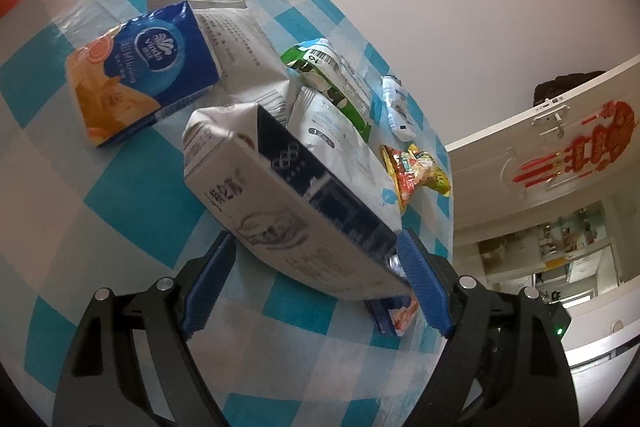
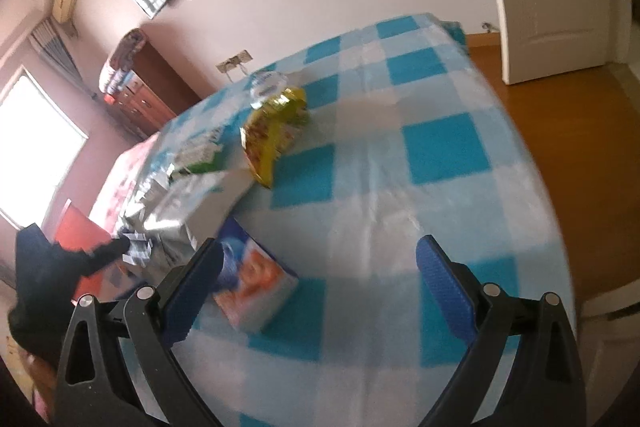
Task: Collect trash
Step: 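Grasp white-and-dark carton with left tool while right tool grasps yellow snack bag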
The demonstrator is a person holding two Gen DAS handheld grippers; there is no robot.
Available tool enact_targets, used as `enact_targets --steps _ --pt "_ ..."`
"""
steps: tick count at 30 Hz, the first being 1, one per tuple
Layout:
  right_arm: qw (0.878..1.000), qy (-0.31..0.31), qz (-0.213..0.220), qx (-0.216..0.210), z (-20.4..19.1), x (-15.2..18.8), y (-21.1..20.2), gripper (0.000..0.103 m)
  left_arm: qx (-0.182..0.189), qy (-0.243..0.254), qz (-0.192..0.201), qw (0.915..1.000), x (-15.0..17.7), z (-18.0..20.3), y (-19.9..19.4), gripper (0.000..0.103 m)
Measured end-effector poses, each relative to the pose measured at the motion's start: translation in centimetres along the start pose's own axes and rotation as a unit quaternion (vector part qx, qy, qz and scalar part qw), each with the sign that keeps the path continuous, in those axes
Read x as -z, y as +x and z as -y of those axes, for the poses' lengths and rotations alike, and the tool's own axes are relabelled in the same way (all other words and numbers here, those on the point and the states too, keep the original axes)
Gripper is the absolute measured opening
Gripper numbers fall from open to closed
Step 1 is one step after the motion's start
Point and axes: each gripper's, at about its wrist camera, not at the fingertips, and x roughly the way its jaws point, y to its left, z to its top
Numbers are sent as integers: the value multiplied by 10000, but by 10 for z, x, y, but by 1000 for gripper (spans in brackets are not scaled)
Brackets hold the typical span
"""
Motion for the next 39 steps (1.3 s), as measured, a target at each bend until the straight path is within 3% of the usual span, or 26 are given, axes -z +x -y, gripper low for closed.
enact_targets --steps 3,6,21,24,39 --pt "9998 -13 -6 -197 -7 -11 14 96 4 -70 5 10000 -2 -3 3 83" --pt "9992 27 -49 -402 -11 -23 27 85 22 -62 64 10000 -3 -4 4 82" --pt "9982 -226 -196 -516 -31 -73 84 82 53 -48 33 10000 -1 -9 -1 64" --pt "9982 -180 -261 -511 -32 -77 95 76 -160 -68 -88 9998 0 -15 0 44" --pt "9984 -426 -285 -230 -40 -71 102 42 9 -4 -116 9999 4 -22 -14 39"
